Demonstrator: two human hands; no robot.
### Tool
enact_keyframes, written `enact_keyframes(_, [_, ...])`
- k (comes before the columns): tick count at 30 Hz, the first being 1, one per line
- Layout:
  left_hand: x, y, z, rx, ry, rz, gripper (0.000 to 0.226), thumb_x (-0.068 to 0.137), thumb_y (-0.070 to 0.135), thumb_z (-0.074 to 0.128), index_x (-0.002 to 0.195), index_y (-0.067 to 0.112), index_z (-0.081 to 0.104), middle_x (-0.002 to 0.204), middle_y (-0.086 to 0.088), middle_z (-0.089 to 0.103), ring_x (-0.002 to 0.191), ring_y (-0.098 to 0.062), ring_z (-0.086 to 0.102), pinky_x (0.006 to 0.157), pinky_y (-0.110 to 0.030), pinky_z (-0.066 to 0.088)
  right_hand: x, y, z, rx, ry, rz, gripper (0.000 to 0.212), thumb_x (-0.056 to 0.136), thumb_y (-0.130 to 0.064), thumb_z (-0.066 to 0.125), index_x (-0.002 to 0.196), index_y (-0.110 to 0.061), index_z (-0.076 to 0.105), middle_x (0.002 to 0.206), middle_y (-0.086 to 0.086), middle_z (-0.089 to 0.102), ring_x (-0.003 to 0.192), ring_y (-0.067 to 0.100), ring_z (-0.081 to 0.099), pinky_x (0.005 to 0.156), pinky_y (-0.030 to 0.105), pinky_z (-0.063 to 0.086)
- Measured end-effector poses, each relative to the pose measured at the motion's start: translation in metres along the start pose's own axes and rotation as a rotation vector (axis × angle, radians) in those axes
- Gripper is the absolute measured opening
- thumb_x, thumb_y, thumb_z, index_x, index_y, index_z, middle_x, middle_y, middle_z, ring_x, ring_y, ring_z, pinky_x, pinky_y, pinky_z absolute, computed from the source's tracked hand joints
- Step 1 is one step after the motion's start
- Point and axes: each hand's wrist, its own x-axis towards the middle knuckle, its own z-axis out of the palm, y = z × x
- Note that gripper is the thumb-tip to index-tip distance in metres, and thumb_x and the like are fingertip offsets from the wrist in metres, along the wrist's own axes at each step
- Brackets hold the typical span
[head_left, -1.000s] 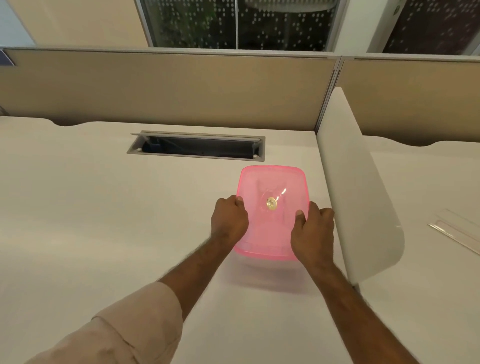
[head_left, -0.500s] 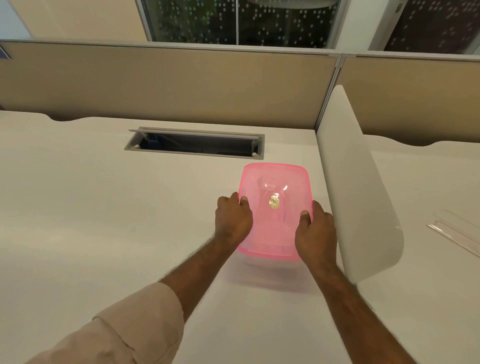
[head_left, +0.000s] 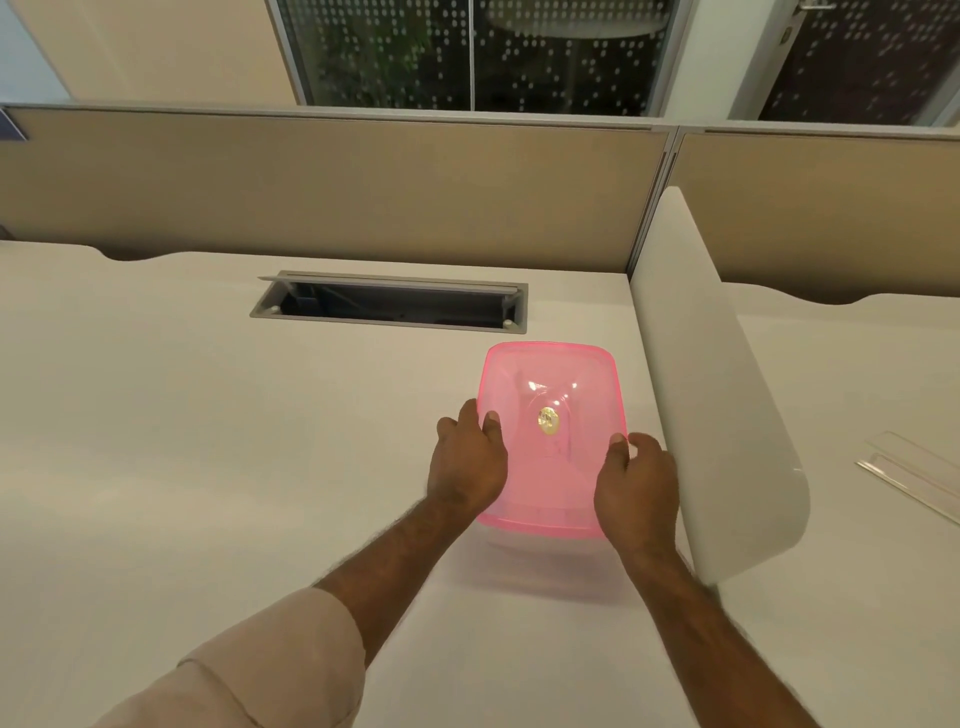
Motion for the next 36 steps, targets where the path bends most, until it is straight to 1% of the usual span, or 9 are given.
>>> enact_keyframes(4, [0.0,0.0,0.0,-0.019,-0.006,-0.012,0.049,0.104,0.043,0.025,0.145,0.02,0.037,0.131,-0.015,0.048,0.114,-0.034,0.057,0.096,-0.045,0.049,0.003,0.006,0.001,0.024,-0.099,0.178,0.054,0.093,-0.058,0.043,0.11,-0.006,0.048,0.097,0.006,0.056,0.082,0.027,0.052,0.068,0.03,0.037])
enact_keyframes(9, [0.002,0.004,0.001,-0.01,-0.044,-0.055,0.052,0.103,0.044,0.028,0.149,0.02,0.03,0.138,-0.014,0.04,0.113,-0.035,0.058,0.09,-0.042,0.05,0.01,0.011,0.0,-0.079,-0.114,0.03,0.04,0.099,-0.046,0.039,0.093,-0.007,0.045,0.072,0.0,0.052,0.058,0.012,0.048,0.047,0.025,0.028])
enact_keyframes(13, [0.002,0.006,0.004,-0.013,-0.054,-0.044,0.053,0.102,0.046,0.032,0.149,0.022,0.027,0.139,-0.011,0.038,0.111,-0.032,0.058,0.089,-0.043,0.053,0.009,0.015,0.001,-0.087,-0.054,-0.013,0.033,0.101,-0.036,0.039,0.087,-0.007,0.045,0.065,-0.004,0.048,0.054,0.005,0.044,0.044,0.022,0.024])
enact_keyframes(16, [0.002,0.003,0.004,-0.076,-0.047,-0.038,0.05,0.101,0.048,0.031,0.146,0.025,0.032,0.135,-0.011,0.043,0.099,-0.025,0.054,0.088,-0.043,0.052,0.01,0.014,0.002,-0.092,-0.089,0.002,0.034,0.102,-0.038,0.036,0.09,-0.007,0.045,0.068,-0.003,0.05,0.056,0.007,0.045,0.045,0.023,0.025])
enact_keyframes(20, [0.002,0.001,0.002,-0.13,-0.069,-0.032,0.048,0.101,0.048,0.031,0.144,0.026,0.036,0.132,-0.009,0.053,0.109,-0.03,0.061,0.091,-0.05,0.056,0.018,0.012,-0.001,-0.126,-0.149,0.047,0.034,0.1,-0.039,0.038,0.095,-0.007,0.046,0.072,-0.002,0.051,0.058,0.009,0.046,0.046,0.023,0.027])
enact_keyframes(22, [0.001,0.002,0.001,-0.137,-0.072,-0.023,0.047,0.102,0.047,0.031,0.143,0.025,0.037,0.13,-0.009,0.057,0.109,-0.031,0.062,0.091,-0.051,0.056,0.028,0.004,-0.002,-0.127,-0.173,0.063,0.032,0.096,-0.036,0.042,0.098,-0.004,0.048,0.08,0.005,0.057,0.062,0.018,0.052,0.051,0.026,0.033])
enact_keyframes(27, [-0.001,0.002,0.0,-0.135,-0.069,-0.016,0.046,0.102,0.046,0.029,0.142,0.024,0.038,0.129,-0.008,0.059,0.11,-0.03,0.062,0.092,-0.05,0.055,0.076,-0.022,0.009,-0.119,-0.193,0.102,0.059,0.092,-0.048,0.047,0.122,0.002,0.051,0.118,0.019,0.062,0.104,0.038,0.061,0.08,0.038,0.05])
enact_keyframes(29, [0.0,0.001,0.0,-0.134,-0.072,-0.014,0.046,0.102,0.046,0.029,0.141,0.024,0.038,0.129,-0.008,0.059,0.11,-0.03,0.062,0.092,-0.05,0.055,0.096,-0.034,0.016,-0.09,-0.165,0.133,0.07,0.092,-0.056,0.044,0.128,0.003,0.05,0.127,0.021,0.059,0.114,0.04,0.058,0.091,0.042,0.049])
enact_keyframes(36, [0.005,-0.003,0.004,-0.132,-0.079,-0.028,0.046,0.102,0.047,0.029,0.142,0.025,0.035,0.132,-0.008,0.056,0.111,-0.033,0.061,0.093,-0.053,0.054,0.132,-0.048,0.037,-0.105,-0.197,0.168,0.078,0.093,-0.066,0.029,0.121,0.0,0.058,0.123,0.02,0.063,0.109,0.038,0.06,0.088,0.04,0.049])
